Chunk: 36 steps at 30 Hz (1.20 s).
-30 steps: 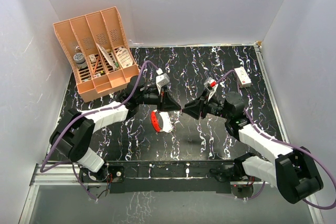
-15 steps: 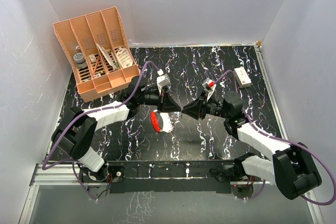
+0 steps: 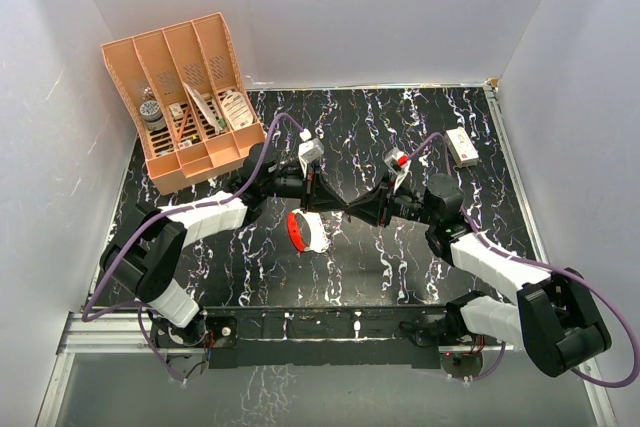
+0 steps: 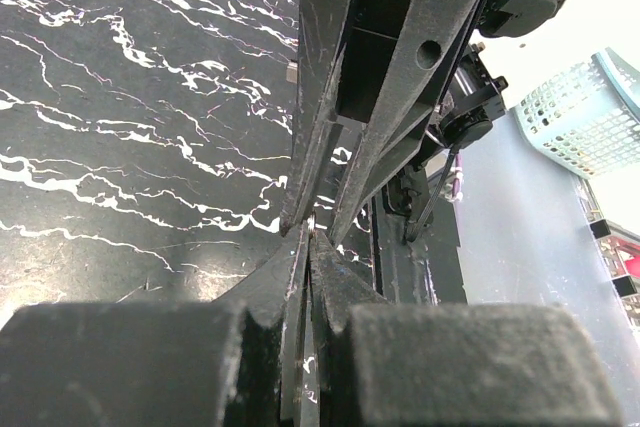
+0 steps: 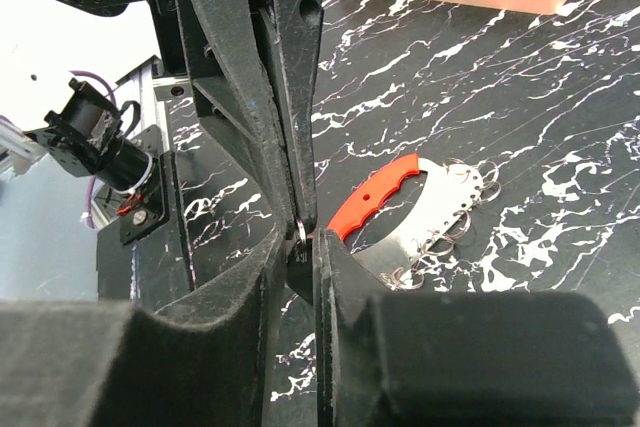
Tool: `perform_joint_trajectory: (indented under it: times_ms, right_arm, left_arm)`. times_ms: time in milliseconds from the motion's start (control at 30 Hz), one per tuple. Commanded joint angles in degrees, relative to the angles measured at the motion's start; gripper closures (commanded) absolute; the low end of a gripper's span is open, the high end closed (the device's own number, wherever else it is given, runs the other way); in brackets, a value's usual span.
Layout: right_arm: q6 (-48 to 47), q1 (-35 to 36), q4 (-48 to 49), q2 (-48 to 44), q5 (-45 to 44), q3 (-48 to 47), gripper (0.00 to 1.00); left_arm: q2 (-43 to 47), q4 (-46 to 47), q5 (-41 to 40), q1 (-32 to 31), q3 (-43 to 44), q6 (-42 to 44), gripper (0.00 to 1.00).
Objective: Put the keys on the keyring
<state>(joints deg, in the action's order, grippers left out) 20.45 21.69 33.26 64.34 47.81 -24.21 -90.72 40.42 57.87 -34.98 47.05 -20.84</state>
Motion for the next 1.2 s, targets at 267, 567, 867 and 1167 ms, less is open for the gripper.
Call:
perform_joint_trajectory:
  times_ms: [267, 567, 867, 1167]
  right_arm:
    - [1.0, -0.1, 4.9, 0.5, 1.2, -2.1, 0.96]
    - [0.7, -0.2, 3.3, -1.1, -0.8, -1.1, 1.0]
    - [-0.8, -0.1, -1.2, -3.1, -4.6, -0.6, 1.0]
    - [-2.3, -0.1, -4.7, -2.2, -6.1, -1.7, 1.0]
  left_arm:
    - [-0.1, 2.6, 2.5, 0.2, 1.3, -0.2, 1.0]
    - [1.6, 0.0, -2.0, 0.3, 0.5, 1.6, 0.71]
    - [7.0, -2.5, -9.5, 0.9, -1.8, 3.6, 0.66]
    - [12.0, -6.3, -15.4, 1.4, -4.3, 5.7, 0.63]
